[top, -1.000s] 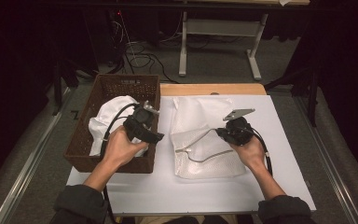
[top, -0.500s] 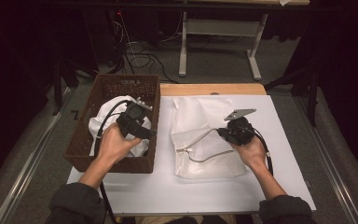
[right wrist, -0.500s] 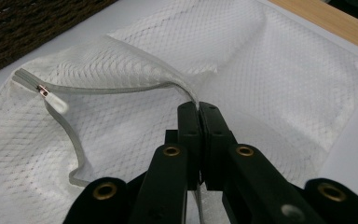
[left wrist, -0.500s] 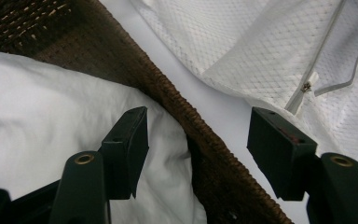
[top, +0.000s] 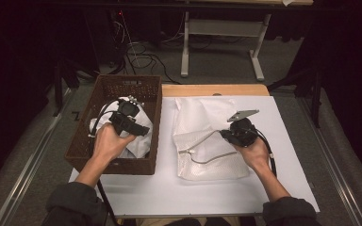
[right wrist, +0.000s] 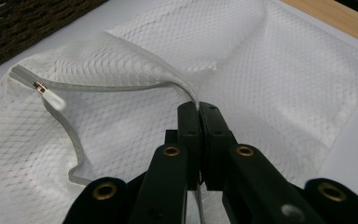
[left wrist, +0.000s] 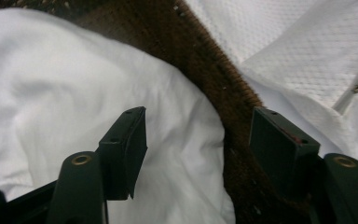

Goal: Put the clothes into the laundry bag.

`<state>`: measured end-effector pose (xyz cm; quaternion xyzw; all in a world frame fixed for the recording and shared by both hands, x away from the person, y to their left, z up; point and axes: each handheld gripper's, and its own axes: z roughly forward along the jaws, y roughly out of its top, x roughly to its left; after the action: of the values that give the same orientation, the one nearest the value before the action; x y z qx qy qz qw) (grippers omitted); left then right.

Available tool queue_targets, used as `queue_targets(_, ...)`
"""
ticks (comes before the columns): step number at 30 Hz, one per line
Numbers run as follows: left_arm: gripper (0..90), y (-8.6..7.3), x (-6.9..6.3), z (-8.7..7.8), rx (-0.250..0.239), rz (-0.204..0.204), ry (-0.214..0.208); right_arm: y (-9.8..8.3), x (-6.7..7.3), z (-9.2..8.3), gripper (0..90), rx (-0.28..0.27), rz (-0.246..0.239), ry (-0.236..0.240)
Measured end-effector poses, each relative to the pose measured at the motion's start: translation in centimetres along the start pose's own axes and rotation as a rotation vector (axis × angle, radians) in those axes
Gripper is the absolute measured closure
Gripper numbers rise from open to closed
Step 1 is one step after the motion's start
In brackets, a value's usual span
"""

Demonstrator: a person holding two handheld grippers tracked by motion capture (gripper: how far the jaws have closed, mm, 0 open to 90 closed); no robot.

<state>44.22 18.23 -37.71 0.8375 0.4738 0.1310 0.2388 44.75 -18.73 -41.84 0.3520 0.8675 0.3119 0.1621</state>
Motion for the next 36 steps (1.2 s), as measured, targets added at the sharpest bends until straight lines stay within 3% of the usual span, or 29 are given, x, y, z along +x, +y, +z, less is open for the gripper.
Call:
queue_targets(5, 35.9, 0.0, 1.0, 0.6, 0.014, -0.030, 0.027, 0.1, -0.1, 0.0, 89.5, -0.002, 0.002, -0.001)
queue_targets(6, 36.2, -0.1, 1.3, 0.9, 0.020, -0.039, 0.052, 0.0, -0.1, 0.0, 89.5, 0.000, 0.003, -0.003)
queue_targets(12, 35.4, 0.0, 2.0, 1.6, 0.025, -0.053, 0.099, 0.1, 0.0, 0.0, 89.4, -0.002, -0.002, -0.002)
queue_targets(17, 34.4, 0.0, 2.8, 2.5, 0.052, -0.087, 0.102, 0.0, -0.1, 0.1, 89.4, -0.005, -0.003, -0.004)
queue_targets(26, 22.3, 0.4, 3.4, 3.7, 0.059, -0.093, 0.162, -0.1, 0.0, 0.2, 89.3, 0.000, 0.004, -0.003)
queue_targets(31, 18.3, 0.3, 3.8, 4.1, 0.068, -0.102, 0.163, -0.2, 0.1, 0.4, 89.4, 0.005, -0.006, 0.001)
queue_targets(36, 14.3, -0.1, 4.9, 4.9, 0.089, -0.142, 0.161, -0.1, 0.1, 0.7, 89.4, 0.008, -0.001, 0.003)
